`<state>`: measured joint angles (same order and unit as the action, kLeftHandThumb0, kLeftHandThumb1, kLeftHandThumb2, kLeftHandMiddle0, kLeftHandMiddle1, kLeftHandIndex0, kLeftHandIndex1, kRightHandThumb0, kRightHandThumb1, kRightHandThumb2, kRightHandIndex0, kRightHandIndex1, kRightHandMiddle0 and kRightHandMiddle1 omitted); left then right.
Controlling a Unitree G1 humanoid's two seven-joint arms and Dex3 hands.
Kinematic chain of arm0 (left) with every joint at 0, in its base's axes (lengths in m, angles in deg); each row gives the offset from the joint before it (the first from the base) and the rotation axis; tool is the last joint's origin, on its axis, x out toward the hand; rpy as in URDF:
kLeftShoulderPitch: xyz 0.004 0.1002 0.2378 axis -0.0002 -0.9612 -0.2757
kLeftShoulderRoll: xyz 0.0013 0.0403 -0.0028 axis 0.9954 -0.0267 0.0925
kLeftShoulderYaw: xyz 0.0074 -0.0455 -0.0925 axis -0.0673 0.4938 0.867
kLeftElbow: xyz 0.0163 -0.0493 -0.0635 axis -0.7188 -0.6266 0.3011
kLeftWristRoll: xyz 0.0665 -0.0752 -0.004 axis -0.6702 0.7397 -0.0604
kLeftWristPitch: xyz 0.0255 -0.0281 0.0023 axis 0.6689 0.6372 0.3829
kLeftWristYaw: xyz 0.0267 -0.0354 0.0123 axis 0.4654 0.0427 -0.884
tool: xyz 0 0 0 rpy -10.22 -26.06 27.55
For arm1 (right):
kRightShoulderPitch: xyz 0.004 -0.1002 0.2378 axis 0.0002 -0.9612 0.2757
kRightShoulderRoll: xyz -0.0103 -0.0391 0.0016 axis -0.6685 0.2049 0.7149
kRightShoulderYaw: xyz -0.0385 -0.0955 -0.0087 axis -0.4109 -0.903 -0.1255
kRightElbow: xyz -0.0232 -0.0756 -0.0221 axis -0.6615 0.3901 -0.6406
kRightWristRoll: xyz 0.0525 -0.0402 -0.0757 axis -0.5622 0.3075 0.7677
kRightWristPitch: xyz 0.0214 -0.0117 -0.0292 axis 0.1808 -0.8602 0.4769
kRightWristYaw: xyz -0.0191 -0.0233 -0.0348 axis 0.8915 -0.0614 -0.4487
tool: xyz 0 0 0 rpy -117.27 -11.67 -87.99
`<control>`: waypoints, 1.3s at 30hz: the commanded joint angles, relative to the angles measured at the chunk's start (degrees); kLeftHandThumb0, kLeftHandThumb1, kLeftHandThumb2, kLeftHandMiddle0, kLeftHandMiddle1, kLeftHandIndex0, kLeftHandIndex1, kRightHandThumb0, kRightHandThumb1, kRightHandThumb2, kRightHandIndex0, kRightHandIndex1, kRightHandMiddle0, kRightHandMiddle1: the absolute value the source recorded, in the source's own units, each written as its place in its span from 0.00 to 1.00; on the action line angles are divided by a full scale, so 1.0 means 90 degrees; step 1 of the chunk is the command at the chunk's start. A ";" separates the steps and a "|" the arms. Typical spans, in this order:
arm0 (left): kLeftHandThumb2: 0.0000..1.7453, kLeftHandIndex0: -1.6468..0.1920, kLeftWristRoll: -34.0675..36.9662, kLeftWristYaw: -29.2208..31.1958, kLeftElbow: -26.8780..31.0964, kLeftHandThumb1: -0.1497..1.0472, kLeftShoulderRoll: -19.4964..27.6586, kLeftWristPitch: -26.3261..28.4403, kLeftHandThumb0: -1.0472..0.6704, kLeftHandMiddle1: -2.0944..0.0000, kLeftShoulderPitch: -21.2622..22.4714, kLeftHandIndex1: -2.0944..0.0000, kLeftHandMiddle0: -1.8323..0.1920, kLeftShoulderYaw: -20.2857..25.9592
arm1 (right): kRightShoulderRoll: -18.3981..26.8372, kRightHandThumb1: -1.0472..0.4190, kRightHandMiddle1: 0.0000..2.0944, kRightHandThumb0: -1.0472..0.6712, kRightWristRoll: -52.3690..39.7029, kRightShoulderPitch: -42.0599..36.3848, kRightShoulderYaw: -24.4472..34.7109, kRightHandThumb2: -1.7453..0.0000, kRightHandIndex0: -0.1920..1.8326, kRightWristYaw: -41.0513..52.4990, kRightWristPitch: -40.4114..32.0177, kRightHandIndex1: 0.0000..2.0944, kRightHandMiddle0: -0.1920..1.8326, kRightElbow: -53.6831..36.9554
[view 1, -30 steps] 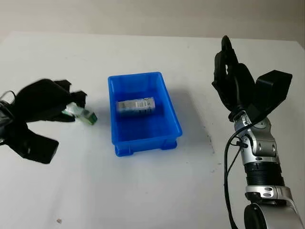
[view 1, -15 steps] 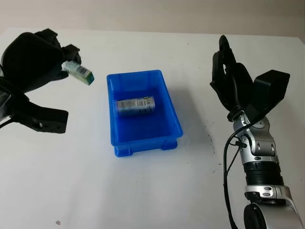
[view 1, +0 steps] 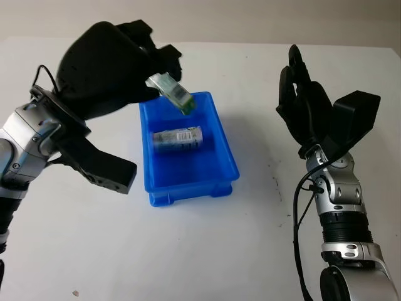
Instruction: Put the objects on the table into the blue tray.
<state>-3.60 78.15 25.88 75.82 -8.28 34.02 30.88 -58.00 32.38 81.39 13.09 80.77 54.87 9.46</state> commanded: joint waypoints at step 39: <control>0.03 0.96 0.1511 0.2321 -0.0620 0.98 -0.0521 -0.0560 0.24 0.99 0.0104 0.96 0.93 0.0073 | -0.0089 0.00 0.00 0.19 -0.0016 -0.0085 0.0003 0.61 0.00 -0.0161 0.0054 0.00 0.00 -0.0100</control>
<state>8.95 98.63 20.29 71.36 -13.39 33.56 30.62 -58.71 32.15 80.73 13.09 79.39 54.78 9.17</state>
